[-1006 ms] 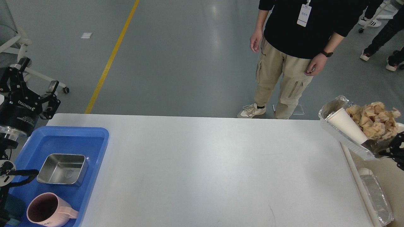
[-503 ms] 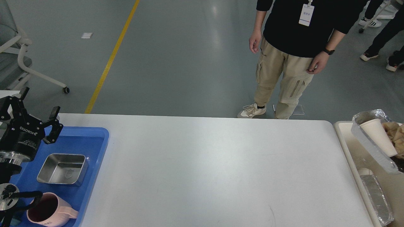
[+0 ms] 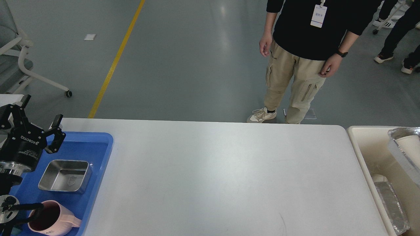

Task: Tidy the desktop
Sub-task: 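Lower the foil tray into the beige bin with the right gripper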

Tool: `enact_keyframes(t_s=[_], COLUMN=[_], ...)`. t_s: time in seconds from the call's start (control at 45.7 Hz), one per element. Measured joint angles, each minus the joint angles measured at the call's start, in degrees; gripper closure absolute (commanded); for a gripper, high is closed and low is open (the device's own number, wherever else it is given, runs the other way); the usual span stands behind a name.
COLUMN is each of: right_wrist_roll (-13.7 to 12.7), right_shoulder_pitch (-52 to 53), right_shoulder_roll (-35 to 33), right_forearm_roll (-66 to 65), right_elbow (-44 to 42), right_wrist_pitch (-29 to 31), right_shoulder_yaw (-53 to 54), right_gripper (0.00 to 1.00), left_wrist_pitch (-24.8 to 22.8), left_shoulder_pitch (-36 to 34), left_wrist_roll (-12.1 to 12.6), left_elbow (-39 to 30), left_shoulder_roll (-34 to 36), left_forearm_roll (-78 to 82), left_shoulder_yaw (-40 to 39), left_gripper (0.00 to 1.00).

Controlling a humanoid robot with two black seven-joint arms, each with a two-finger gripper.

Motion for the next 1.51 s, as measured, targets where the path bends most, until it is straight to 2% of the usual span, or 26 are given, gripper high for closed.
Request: enact_keyframes(t_s=[0.284,0.372,0.394,0.415,0.459,0.481,0.765,1.334,1.509], right_wrist_roll=[0.0,-0.01,-0.01,-0.01,-0.01,-0.01,0.11,0.73,2.1], right_shoulder_pitch=[-1.54,-1.83,-1.96,-2.11,-2.45,-2.63,-3.98,-0.2,2.79], right_shoulder_roll=[2.42,3.16,3.36,3.55,3.97,4.23,6.86,6.85,8.41], right_forearm_roll=[1.4,1.54,1.59,1.67,1.9,2.07,2.65,1.14,0.99], right_elbow=[-4.02,-5.68,-6.14,-6.6,-7.59,-8.24,-14.84,-15.04,-14.7], right_wrist_pitch=[-0.25,-0.26,-0.26,-0.26,-0.26,-0.26,-0.36,0.63,6.3], right_shoulder_yaw=[0.14,0.14,0.14,0.14,0.14,0.16,0.32,0.75,4.59], right_gripper=[1.0,0.91,0.84,0.67,0.08,0.03,0.0,0.0,0.0], left_wrist_pitch=[-0.2,-0.37,-0.4,-0.42,-0.43,-0.44,-0.46,-0.46,-0.46], left_shoulder_pitch=[0.58,0.98,1.08,1.18,1.41,1.55,2.69,2.66,2.59], left_wrist_roll=[-0.06,-0.12,-0.13,-0.14,-0.14,-0.14,-0.14,-0.14,-0.17], left_elbow=[-0.64,-1.15,-1.29,-1.43,-1.74,-2.0,-3.49,-3.5,-3.5], left_shoulder_roll=[0.0,0.0,0.0,0.0,0.0,0.0,0.0,0.7,0.69], left_forearm_roll=[0.0,0.0,0.0,0.0,0.0,0.0,0.09,0.18,0.33], left_shoulder_yaw=[0.03,0.03,0.03,0.03,0.03,0.03,-0.02,0.1,0.17], left_gripper=[0.03,0.03,0.03,0.03,0.03,0.03,0.03,0.03,0.03])
